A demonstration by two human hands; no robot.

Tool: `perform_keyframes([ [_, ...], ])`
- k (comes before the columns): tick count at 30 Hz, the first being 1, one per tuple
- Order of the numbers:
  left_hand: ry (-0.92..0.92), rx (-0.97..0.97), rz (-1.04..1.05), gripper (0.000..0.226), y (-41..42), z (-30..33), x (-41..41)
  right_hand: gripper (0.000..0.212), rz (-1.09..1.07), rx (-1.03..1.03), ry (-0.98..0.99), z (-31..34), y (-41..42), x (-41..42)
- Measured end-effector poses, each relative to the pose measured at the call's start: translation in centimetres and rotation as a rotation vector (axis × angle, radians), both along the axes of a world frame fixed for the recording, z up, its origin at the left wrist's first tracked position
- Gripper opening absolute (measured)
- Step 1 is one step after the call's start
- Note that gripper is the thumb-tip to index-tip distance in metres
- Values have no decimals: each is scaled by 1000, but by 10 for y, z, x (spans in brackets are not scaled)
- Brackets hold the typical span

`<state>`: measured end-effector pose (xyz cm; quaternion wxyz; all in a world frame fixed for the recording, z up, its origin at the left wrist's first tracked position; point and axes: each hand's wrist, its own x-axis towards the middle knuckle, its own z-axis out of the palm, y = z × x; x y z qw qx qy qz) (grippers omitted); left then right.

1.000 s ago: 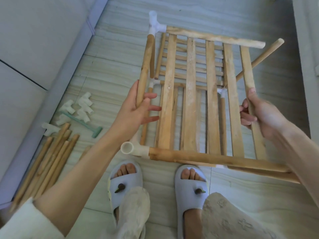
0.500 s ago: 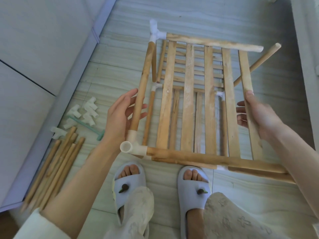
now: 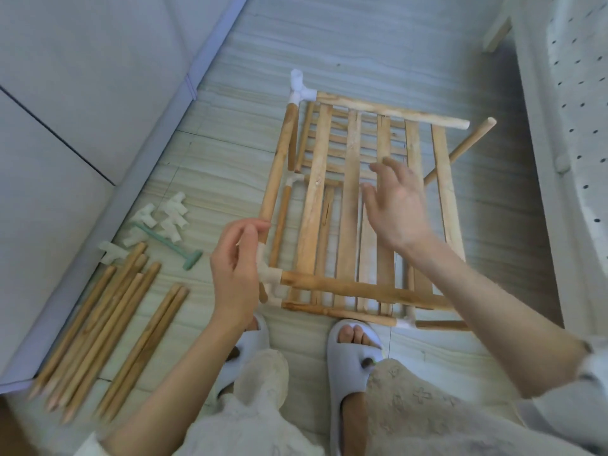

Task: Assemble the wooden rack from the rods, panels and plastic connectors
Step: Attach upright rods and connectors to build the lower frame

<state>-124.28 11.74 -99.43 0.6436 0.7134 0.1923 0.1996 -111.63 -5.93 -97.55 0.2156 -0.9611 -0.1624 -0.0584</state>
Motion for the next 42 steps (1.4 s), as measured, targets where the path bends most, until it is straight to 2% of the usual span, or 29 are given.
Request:
perform_keyframes([
  [2, -33, -35, 59, 24, -3, -3, 4, 27, 131, 130, 102, 7, 35, 0],
  [4, -78, -67, 87, 23, -2, -4, 7, 22, 109, 324, 339, 18, 72, 5],
  [7, -145, -135, 118, 23, 0, -5, 11, 24, -65, 379, 630, 18, 124, 25],
  [8, -161, -149, 121, 25, 0, -6, 13, 26, -148, 469, 764, 14, 139, 33],
  [10, -180, -162, 132, 29, 1, -9, 16, 27, -320, 802, 1038, 7, 161, 44],
  [11, -193, -166, 145, 29, 2, -11, 17, 27, -386, 963, 1115, 4, 167, 47],
  [14, -237, -161, 186, 27, -1, -14, 22, 33, -451, 1245, 1119, -10, 168, 50],
  [17, -256, -129, 238, 26, -11, -14, 27, 33, -459, 1323, 1091, -13, 163, 47],
  [21, -284, -84, 288, 28, -17, -16, 27, 33, -495, 1314, 1063, -13, 163, 45],
  [24, -278, -52, 252, 29, -12, -17, 28, 33, -493, 1305, 1052, -11, 164, 46],
  [29, -292, 234, 40, 36, 4, -25, 30, 23, -503, 1234, 998, -7, 165, 44],
  [33, -237, 334, -14, 34, 12, -29, 24, 13, -470, 1085, 974, 5, 158, 36],
  [36, -199, 314, -29, 35, 10, -29, 21, 22, -312, 844, 893, 18, 138, 35],
  [38, -175, 308, -52, 35, 10, -27, 20, 28, -117, 548, 726, 27, 120, 25],
  [40, -133, 342, -91, 34, 13, -24, 18, 34, 77, 183, 474, 34, 98, 2],
  [42, -86, 356, -124, 32, 20, -20, 18, 34, 240, -8, 311, 31, 77, -24],
])
